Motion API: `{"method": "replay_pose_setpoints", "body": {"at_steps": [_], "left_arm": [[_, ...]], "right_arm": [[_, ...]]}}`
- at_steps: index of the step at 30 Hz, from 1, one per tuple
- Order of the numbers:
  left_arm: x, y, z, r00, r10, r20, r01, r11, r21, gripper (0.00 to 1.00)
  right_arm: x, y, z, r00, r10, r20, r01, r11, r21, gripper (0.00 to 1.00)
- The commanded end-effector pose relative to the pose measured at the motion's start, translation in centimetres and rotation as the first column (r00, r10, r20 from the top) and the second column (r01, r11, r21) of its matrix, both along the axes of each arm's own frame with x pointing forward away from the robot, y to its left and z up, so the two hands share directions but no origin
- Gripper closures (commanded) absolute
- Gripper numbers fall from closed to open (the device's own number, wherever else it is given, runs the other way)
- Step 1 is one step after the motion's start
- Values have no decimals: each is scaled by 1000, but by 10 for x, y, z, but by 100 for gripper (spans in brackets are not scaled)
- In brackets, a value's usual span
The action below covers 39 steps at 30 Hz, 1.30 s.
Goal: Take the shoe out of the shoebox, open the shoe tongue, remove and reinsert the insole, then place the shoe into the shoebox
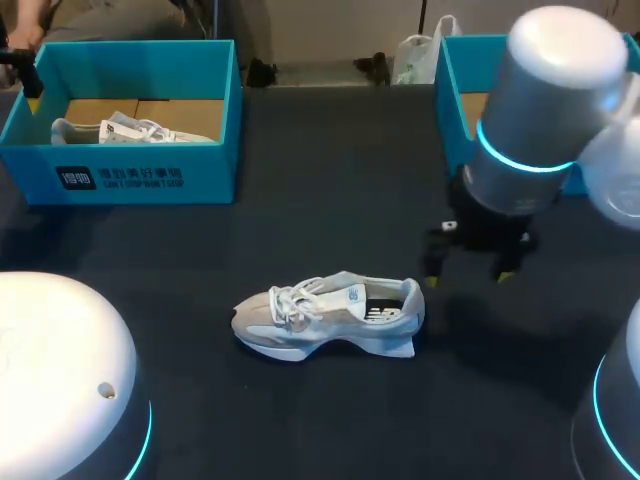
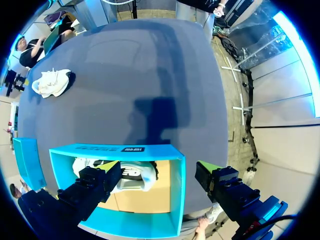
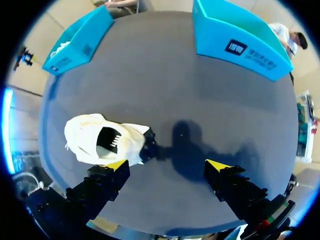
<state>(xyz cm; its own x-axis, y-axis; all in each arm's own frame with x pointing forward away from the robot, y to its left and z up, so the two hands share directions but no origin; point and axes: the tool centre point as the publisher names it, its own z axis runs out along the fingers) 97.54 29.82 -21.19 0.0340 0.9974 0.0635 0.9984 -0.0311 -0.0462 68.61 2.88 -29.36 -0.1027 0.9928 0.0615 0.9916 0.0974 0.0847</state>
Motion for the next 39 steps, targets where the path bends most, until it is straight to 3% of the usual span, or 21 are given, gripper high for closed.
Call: {"method": "replay_pose_setpoints", "body": {"at_steps": [1,3,4,14,15,17,19,21,23,36,39], "left_arm": [[-1,0,0,1000,0,2,0,1000,2,0],[-1,0,0,1000,0,2,0,1000,2,0],[-1,0,0,1000,0,2,0,1000,2,0],[-1,0,0,1000,0,2,0,1000,2,0],[-1,0,0,1000,0,2,0,1000,2,0],[-1,0,0,1000,0,2,0,1000,2,0],[-1,0,0,1000,0,2,0,1000,2,0],[-1,0,0,1000,0,2,0,1000,2,0],[-1,0,0,1000,0,2,0,1000,2,0],[-1,0,0,1000,0,2,0,1000,2,0],[-1,0,0,1000,0,2,0,1000,2,0]], "right_arm": [[-16,-35,18,907,344,242,-420,716,558,0],[-19,-35,18,819,476,320,-557,525,644,0],[-19,-36,16,795,522,310,-574,480,664,0],[-19,-36,16,795,522,310,-574,480,664,0],[-16,-34,12,756,573,315,-613,453,647,0],[-13,-32,5,669,618,413,-693,318,647,0],[-9,-33,-4,598,640,483,-754,245,609,0],[-5,-36,-14,574,626,528,-770,194,608,0],[-5,-36,-21,514,622,591,-792,80,605,0],[-5,-36,-21,514,622,591,-792,80,605,0],[-8,-52,-31,505,569,649,-829,110,548,0]]}}
